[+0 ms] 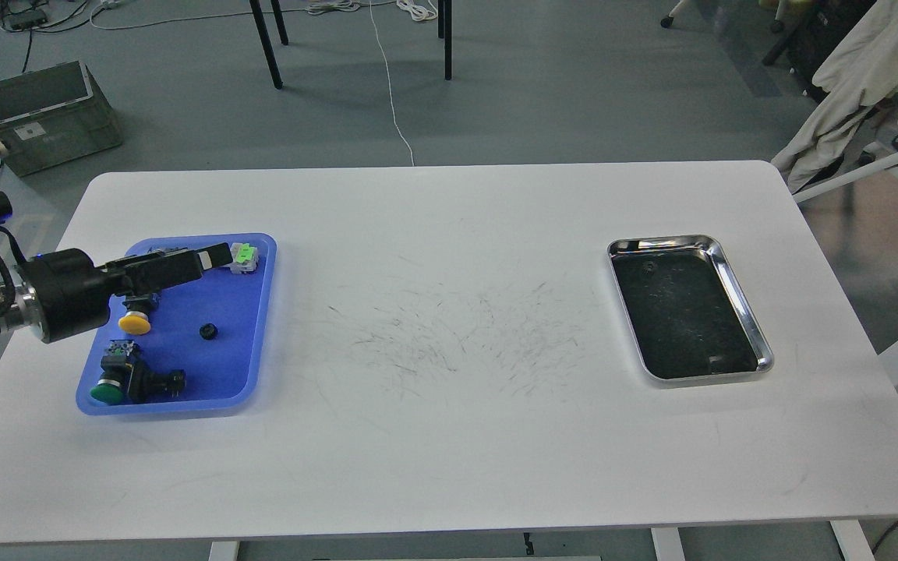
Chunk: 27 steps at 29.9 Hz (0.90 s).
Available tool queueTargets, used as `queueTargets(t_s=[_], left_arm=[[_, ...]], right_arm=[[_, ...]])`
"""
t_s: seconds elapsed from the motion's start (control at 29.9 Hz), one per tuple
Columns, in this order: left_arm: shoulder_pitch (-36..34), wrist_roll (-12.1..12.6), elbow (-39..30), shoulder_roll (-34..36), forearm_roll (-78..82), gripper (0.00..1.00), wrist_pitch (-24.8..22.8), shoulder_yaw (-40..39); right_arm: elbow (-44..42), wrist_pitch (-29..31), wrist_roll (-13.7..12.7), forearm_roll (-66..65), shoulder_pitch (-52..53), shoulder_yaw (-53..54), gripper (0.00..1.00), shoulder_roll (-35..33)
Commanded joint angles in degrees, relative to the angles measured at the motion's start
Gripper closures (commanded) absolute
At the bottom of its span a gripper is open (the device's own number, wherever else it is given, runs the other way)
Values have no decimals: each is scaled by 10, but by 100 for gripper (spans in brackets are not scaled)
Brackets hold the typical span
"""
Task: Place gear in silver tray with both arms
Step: 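Reach the left gripper into the blue tray, then grasp another black gear in the blue tray with the left gripper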
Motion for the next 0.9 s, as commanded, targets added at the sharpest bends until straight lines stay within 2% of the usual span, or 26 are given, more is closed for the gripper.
queueTargets(t_s=[0.0,0.13,0.43,0.6,0.87], left_arm=[[2,0,18,-21,25,3,5,9],[15,0,70,-55,92,4,22,12],[35,0,118,-87,168,9,62,11],[44,0,166,-106,265,13,106,11],[52,0,213,-135,281,16,141,12]], right_arm=[[12,8,1,-1,-1,-2,5,0],[28,6,1,-4,-1,-6,4,2],[30,5,1,-6,-4,-9,4,1],[31,6,1,-7,-7,-8,4,0],[31,5,1,-7,-8,-5,4,0]])
